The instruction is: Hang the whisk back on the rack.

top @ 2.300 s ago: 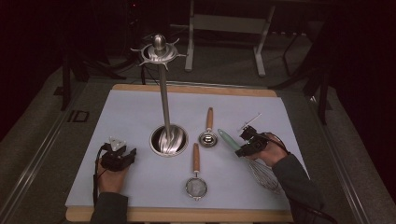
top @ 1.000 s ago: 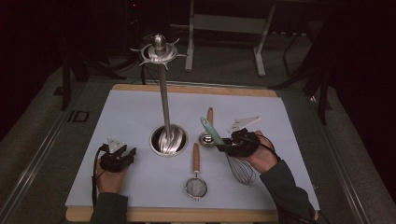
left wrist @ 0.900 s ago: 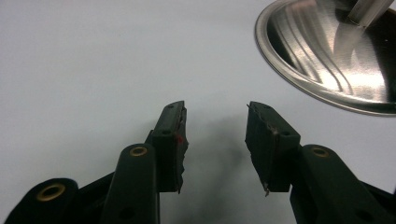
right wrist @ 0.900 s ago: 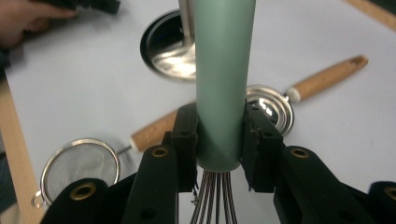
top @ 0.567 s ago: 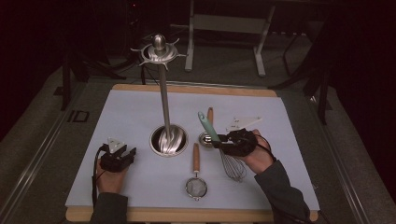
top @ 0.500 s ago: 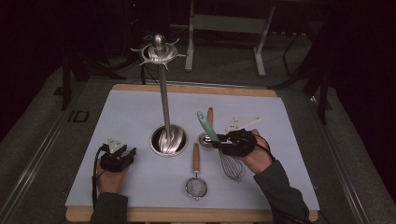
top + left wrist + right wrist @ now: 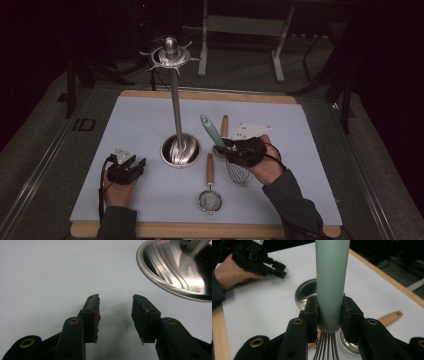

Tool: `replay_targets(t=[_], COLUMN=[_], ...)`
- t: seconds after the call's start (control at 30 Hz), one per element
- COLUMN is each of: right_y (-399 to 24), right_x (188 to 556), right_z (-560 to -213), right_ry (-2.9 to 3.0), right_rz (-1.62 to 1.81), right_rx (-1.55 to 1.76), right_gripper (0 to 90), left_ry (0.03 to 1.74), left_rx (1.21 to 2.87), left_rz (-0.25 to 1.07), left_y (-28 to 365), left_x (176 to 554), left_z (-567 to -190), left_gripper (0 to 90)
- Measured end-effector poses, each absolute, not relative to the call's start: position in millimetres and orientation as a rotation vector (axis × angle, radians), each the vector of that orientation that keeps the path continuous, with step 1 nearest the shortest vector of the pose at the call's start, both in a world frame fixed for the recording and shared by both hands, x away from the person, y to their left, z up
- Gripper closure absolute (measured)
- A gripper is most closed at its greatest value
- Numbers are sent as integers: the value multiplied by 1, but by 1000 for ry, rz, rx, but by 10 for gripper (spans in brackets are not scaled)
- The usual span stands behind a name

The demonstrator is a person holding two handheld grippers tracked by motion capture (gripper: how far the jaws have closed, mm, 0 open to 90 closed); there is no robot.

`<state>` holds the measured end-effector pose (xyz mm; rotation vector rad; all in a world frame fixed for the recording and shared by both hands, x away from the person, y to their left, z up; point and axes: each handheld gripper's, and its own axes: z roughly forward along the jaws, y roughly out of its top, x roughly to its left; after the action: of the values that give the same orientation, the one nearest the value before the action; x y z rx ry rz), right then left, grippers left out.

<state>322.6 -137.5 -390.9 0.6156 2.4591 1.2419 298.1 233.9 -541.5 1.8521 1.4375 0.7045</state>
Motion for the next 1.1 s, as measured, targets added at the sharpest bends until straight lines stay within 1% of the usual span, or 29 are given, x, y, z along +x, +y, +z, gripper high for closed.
replay_targets(t=[0.7, 1.1], right_y=[-120, -112], right_x=[316, 312], right_z=[-373, -353], right_ry=[2346, 2289], right_rz=[1316, 1374], right_rx=[599, 576], right_gripper=[694, 694], left_ry=[1439, 1439], left_rx=[1851, 1851], left_rz=[707, 707], left_y=[234, 234], left_x=[298, 298], left_z=[-542, -542], left_gripper=[580, 580])
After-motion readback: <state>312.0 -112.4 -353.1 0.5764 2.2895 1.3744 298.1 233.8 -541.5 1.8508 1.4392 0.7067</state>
